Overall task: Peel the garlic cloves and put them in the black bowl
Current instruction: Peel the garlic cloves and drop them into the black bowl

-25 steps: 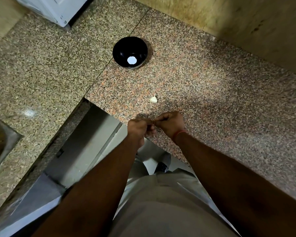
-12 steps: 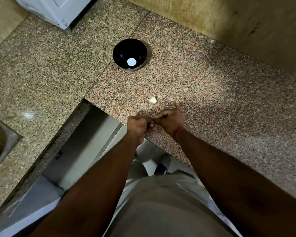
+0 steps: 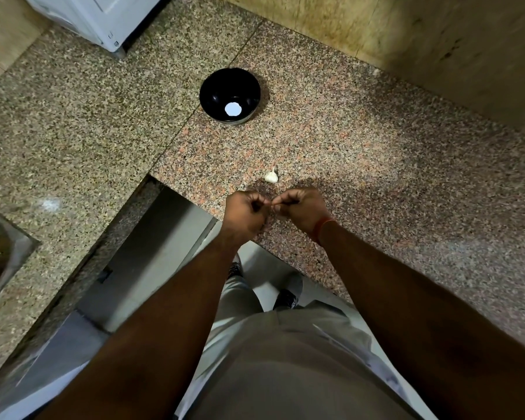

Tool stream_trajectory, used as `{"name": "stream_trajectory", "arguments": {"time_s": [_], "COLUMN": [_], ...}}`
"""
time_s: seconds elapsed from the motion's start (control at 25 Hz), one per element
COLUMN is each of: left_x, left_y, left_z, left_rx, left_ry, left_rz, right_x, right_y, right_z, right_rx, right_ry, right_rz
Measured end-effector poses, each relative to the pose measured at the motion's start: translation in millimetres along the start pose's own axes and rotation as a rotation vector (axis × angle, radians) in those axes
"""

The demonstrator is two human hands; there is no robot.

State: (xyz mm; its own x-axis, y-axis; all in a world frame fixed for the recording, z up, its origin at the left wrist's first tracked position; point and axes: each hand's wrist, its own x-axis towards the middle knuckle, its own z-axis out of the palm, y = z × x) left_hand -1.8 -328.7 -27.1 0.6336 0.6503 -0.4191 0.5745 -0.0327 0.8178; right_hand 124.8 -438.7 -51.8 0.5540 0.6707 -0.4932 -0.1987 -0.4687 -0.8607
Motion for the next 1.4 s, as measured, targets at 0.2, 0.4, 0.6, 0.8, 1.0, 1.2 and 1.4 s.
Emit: {"name": "stream_trajectory", "arguments": {"time_s": [0.2, 0.4, 0.6, 0.8, 1.0, 1.2, 1.4], "left_x": [-2, -5, -2, 2, 6, 9, 11], "left_y": [0, -7, -10, -9, -15, -17, -19], "left_z": [0, 6, 7, 8, 13, 17, 19], "left_rx": [0.200, 0.207, 0.237, 0.254, 0.268, 0.258, 0.220], "left_ry": [-0.037, -0.025, 0.018, 0.041, 0.059, 0.060, 0.058], "left_rz": [0.096, 0.139, 0.176, 0.194, 0.217, 0.187, 0.151], "right_x": [3, -2, 0, 4, 7, 9, 10], "right_y": [2, 4, 2, -1, 3, 6, 8], "right_z": [5, 8, 12, 12, 11, 10, 9], "right_rx": [0.150, 0.222, 0.304, 0.347, 0.374, 0.392, 0.396], "right_ry": [-0.012, 0.012, 0.040, 0.050, 0.060, 0.065, 0.063], "right_rz": [0.070, 0.106, 0.142, 0.152, 0.189, 0.219, 0.224]}}
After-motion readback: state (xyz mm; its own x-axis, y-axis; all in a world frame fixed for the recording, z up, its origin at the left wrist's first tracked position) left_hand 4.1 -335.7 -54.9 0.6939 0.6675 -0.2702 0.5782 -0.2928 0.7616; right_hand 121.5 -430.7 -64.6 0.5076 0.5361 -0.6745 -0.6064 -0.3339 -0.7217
